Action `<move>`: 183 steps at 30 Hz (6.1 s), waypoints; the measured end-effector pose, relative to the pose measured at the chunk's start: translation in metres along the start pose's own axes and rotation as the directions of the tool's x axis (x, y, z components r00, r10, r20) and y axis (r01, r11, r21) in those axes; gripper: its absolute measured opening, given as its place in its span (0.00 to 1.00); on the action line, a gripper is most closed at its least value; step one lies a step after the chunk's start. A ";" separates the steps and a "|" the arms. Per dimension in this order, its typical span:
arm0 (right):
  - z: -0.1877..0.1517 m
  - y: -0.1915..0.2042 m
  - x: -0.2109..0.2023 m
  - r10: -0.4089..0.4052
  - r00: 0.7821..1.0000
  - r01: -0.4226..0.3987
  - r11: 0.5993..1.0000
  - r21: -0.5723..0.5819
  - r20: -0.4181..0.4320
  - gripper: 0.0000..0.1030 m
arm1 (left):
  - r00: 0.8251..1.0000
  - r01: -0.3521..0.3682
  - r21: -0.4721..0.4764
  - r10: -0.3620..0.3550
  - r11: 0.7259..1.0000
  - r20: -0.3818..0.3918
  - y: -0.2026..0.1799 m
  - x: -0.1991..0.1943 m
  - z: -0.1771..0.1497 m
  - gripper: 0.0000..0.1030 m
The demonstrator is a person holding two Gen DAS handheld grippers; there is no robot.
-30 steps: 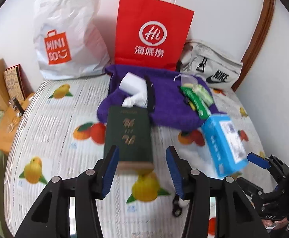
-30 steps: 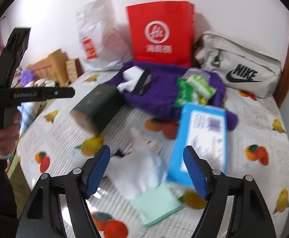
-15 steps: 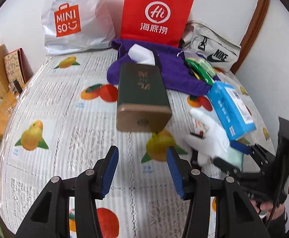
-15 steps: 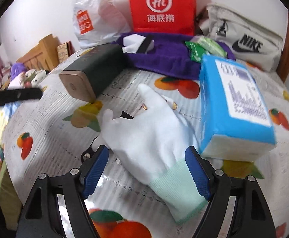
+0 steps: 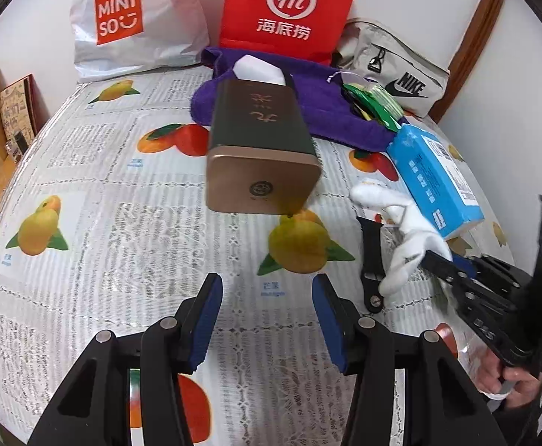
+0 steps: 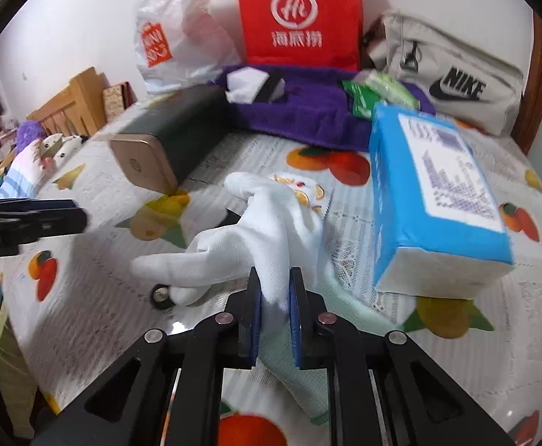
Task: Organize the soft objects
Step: 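Grasp the second black strap piece with the left gripper while the right grasps the white glove, then carry the strap piece with the left gripper while the right carries the glove toward the towel, then lower the strap piece and glove onto the purple towel and open both grippers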
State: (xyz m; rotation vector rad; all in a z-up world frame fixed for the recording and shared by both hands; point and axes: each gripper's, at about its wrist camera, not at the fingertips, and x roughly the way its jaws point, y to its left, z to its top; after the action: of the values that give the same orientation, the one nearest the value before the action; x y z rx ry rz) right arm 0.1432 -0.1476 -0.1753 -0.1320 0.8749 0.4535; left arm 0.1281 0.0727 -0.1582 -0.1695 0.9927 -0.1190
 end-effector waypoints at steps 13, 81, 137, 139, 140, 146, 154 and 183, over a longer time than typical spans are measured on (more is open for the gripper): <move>-0.040 -0.033 -0.067 -0.020 0.998 0.018 0.999 0.043 0.054 0.13 | 0.997 0.075 0.129 -0.071 0.989 -0.037 -0.061 0.042 -0.006 0.47; 0.024 -0.089 -0.117 -0.092 0.980 0.078 0.993 0.085 0.179 0.12 | 0.985 -0.045 0.045 0.036 0.998 0.170 -0.058 -0.030 0.054 0.19; 0.181 -0.139 0.023 -0.068 0.990 0.055 0.993 0.106 0.126 0.12 | 0.986 -0.067 0.004 0.066 0.998 0.154 -0.020 0.042 0.206 0.19; 0.183 -0.140 0.027 -0.070 0.990 0.057 0.993 0.106 0.122 0.12 | 0.987 -0.063 0.001 0.062 0.998 0.150 -0.018 0.046 0.209 0.19; 0.184 -0.140 0.029 -0.071 0.990 0.058 0.993 0.104 0.119 0.12 | 0.987 -0.062 0.000 0.062 0.998 0.149 -0.017 0.047 0.211 0.19; 0.195 -0.137 0.049 -0.076 0.993 0.070 0.995 0.070 0.091 0.12 | 0.991 -0.049 -0.022 0.051 0.999 0.126 -0.009 0.069 0.223 0.19; 0.208 -0.136 0.084 -0.076 0.996 0.075 0.997 0.032 0.039 0.13 | 0.996 -0.043 -0.032 0.046 0.999 0.082 -0.003 0.103 0.239 0.20; 0.174 -0.104 0.039 -0.045 0.998 0.043 0.998 0.036 0.046 0.69 | 0.995 -0.085 -0.124 0.090 0.989 0.037 0.031 0.086 0.227 0.49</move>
State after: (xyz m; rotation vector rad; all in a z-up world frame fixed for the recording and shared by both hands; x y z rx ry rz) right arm 0.3334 -0.1765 -0.1011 -0.1077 0.8324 0.3982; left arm 0.3658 0.1081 -0.1135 -0.2397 0.9639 0.0257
